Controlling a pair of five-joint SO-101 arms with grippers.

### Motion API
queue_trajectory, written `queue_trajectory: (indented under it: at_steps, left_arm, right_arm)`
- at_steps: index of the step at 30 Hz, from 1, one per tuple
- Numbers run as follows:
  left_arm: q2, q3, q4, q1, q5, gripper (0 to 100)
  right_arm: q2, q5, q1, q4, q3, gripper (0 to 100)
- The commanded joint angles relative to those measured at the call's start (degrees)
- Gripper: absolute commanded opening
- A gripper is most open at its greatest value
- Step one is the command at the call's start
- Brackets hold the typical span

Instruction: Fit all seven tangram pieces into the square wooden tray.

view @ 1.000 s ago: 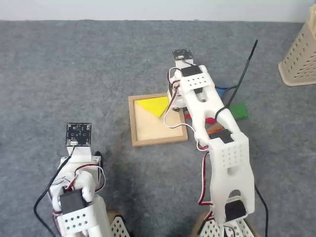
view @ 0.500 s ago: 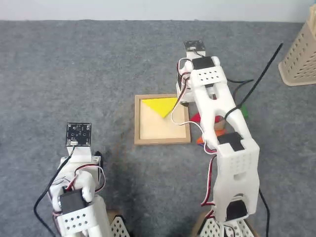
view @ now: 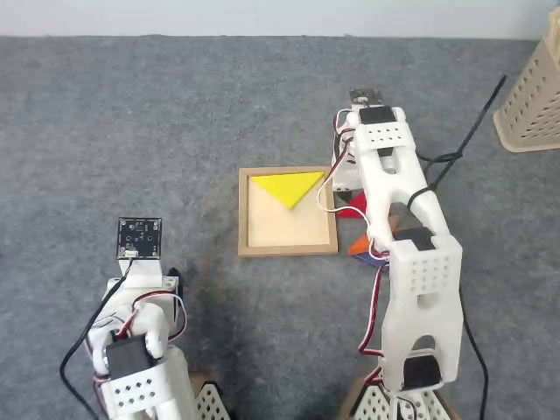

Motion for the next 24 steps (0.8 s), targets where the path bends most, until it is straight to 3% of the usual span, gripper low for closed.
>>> queue_trajectory:
  at_steps: [1,12,17,24]
  left_arm:
    - [-0.4,-0.7,0.2,-0.2,-0.4,17]
    - [-0.4,-0.7,0.2,-0.2,-0.4,17]
    - [-0.4,-0.7,0.2,-0.2,-0.4,17]
    - [-0.4,-0.7,0.2,-0.2,-0.4,17]
  right_arm:
    - [1.0,1.2,2.2,2.5,-1.0,31.3]
    - [1.5,5.2,6.9,3.3,-0.9,29.6]
    - [1.5,5.2,7.2,2.7,-0.9,20.9]
    - [1.3,5.2,8.3,2.0,-0.9,20.2]
